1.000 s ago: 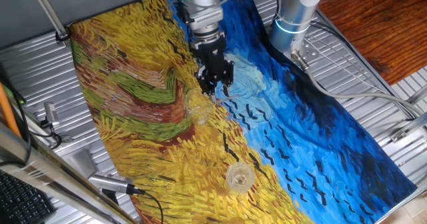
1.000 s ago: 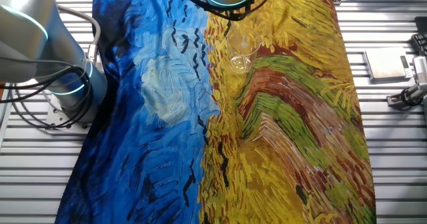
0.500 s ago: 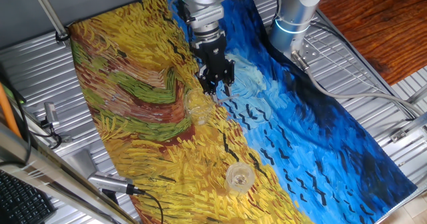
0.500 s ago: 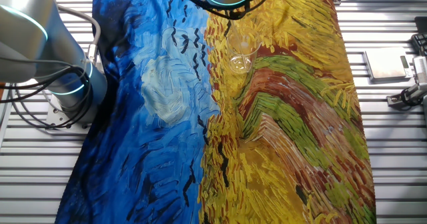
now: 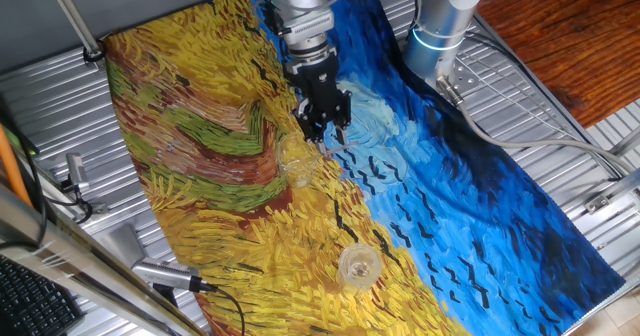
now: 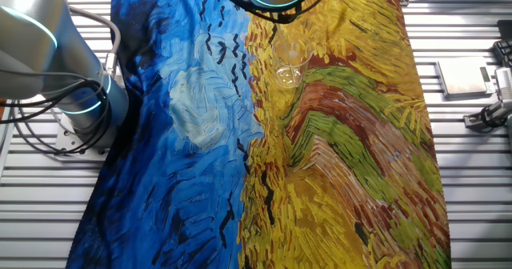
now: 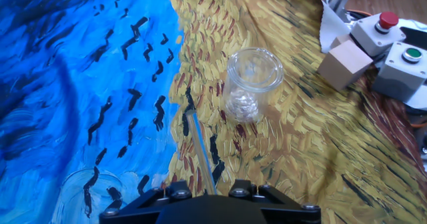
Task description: Stir the beaker with a glass rod
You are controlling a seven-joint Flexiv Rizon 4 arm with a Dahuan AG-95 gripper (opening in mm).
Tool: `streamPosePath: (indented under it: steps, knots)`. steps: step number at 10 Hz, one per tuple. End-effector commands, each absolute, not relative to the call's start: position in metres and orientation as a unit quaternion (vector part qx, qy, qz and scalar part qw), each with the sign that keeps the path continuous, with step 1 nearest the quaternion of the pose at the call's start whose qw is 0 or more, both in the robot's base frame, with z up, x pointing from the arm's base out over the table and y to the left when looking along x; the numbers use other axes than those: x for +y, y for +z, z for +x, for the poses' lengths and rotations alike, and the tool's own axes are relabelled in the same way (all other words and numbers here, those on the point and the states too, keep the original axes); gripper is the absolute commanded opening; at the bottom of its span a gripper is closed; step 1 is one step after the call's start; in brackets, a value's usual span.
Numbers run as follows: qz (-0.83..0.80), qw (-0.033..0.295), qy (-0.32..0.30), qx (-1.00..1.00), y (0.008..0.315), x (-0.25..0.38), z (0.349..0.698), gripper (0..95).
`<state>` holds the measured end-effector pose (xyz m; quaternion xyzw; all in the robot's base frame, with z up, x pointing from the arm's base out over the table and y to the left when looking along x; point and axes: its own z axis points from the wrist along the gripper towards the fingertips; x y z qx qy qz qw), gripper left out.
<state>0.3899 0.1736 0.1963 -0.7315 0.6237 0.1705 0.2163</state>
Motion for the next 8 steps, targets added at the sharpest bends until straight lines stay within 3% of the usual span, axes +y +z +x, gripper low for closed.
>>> streamPosePath:
  steps: [1, 8]
  knots:
    - [-0.740, 0.218, 0.170, 0.614, 0.1955, 0.1741, 0.3920, 38.0]
    - [-0.753, 0.224, 0.199, 0.586, 0.1956, 0.1760, 0.3921, 38.0]
